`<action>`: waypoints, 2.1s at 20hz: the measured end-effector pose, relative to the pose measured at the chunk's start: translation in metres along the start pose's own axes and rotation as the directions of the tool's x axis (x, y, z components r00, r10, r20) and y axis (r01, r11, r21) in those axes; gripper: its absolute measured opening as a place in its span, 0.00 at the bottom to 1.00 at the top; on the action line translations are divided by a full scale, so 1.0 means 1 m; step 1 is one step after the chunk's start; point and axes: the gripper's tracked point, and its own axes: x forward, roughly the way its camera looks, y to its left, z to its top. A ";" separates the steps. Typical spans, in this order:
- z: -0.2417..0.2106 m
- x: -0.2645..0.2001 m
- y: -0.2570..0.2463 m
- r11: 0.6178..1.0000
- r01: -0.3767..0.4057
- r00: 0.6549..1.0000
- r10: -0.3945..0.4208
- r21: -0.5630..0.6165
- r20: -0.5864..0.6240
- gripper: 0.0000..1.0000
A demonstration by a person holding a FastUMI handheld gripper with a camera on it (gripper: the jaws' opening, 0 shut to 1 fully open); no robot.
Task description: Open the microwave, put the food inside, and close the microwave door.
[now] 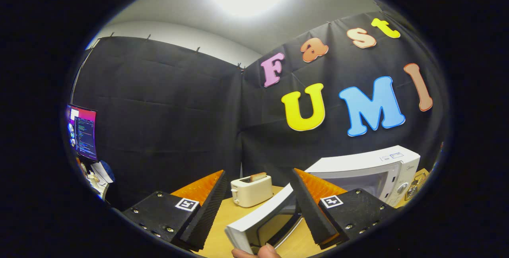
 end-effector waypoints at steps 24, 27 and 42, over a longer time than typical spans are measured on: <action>-0.222 0.026 0.059 0.994 -0.069 0.940 0.037 -0.083 -0.338 0.38; -0.210 0.016 0.039 0.990 -0.021 0.953 -0.021 -0.138 -0.301 0.29; -0.160 -0.054 -0.184 0.883 0.425 0.864 -0.461 -0.200 -0.200 0.29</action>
